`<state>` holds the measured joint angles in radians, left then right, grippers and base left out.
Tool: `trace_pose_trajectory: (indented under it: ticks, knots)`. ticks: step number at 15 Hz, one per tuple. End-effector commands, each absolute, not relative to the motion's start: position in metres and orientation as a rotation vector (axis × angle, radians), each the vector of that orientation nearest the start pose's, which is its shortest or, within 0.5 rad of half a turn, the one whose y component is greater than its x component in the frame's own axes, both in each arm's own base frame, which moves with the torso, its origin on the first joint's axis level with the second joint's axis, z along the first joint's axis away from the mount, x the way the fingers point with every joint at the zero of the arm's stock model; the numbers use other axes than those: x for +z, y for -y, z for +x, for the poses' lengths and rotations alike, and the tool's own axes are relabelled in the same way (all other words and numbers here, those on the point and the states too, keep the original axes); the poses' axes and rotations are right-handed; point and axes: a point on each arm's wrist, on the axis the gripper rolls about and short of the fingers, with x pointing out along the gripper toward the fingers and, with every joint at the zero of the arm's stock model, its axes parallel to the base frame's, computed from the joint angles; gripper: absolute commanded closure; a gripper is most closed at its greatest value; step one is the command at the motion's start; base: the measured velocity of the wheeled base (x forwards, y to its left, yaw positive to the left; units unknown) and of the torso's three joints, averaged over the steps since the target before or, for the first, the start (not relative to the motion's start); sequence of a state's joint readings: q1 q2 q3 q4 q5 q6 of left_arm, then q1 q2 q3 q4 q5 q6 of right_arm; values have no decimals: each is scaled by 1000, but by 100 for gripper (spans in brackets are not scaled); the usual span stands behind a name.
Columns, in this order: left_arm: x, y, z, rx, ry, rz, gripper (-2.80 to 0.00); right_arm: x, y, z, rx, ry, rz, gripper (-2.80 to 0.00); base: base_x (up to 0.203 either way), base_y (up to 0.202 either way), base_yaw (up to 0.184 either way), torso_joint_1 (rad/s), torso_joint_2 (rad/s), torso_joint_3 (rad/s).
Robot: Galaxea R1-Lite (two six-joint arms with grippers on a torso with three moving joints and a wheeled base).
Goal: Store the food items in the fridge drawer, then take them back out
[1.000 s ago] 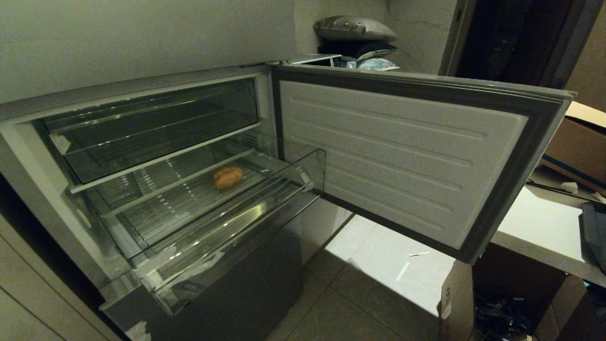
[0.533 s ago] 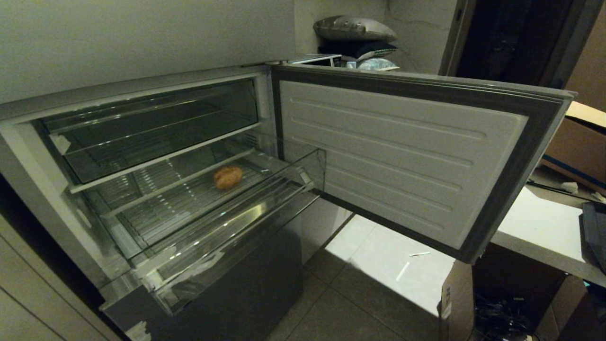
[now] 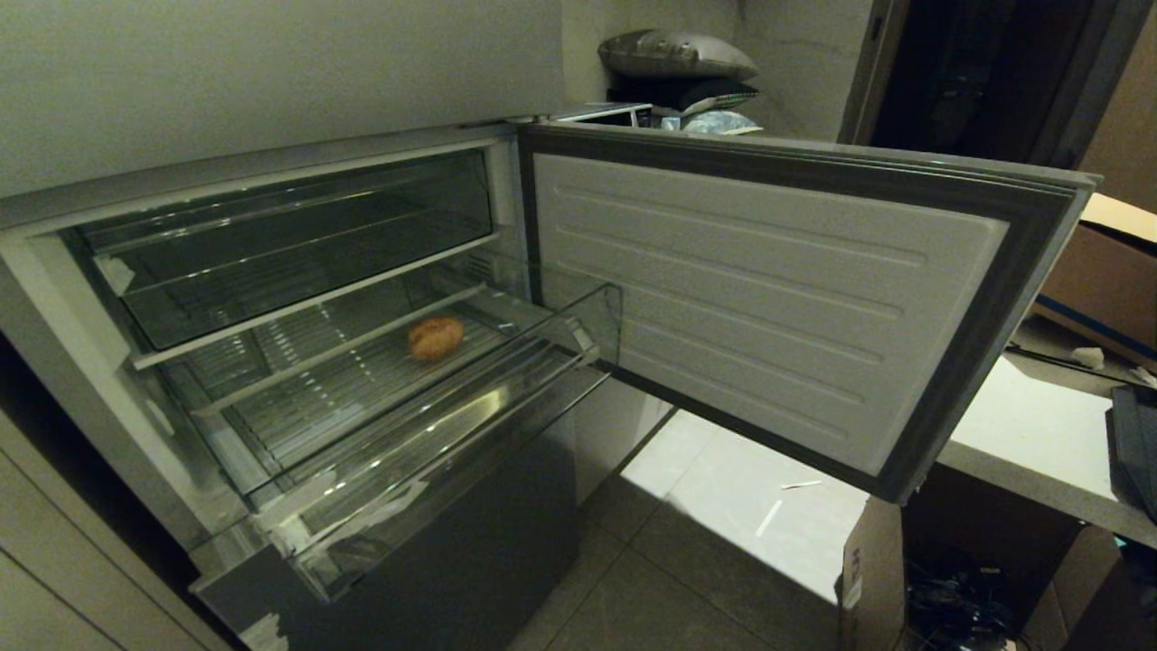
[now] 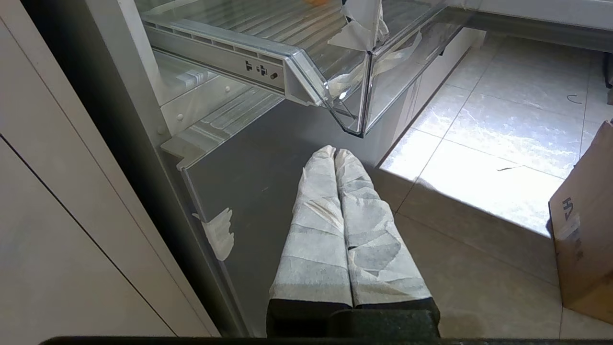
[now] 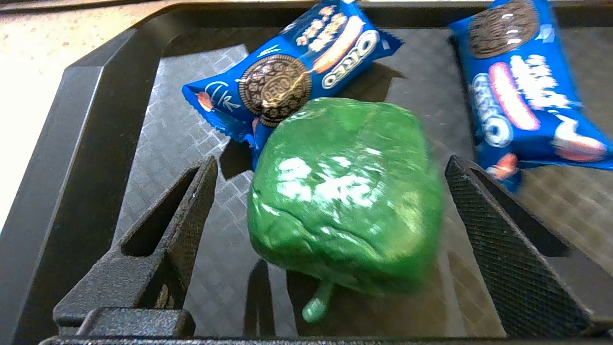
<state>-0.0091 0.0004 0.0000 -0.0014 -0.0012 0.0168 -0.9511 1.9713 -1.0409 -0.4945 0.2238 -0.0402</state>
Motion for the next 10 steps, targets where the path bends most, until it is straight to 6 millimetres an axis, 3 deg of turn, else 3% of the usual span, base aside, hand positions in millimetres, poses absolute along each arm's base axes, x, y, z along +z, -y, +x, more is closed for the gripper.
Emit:
trace_pose_trajectory:
  ticks: [1,7,8,9,10]
  knots:
    - [76,0,-23,-10,2,17,0,130,305,225,-673,-395,225,-280,0,0,0,0,0,0]
    - [76,0,-23,-8,2,17,0,120,308,227,-657,-413,246,-280,0,0,0,0,0,0]
    - [76,0,-23,-9,3,17,0,119,308,228,-656,-416,248,-160,0,0,0,0,0,0]
    - [76,0,-23,-8,2,17,0,120,308,227,-652,-414,249,0,0,0,0,0,0,0]
    - [76,0,-23,-10,2,17,0,122,308,227,-637,-406,252,0,0,0,0,0,0,0]
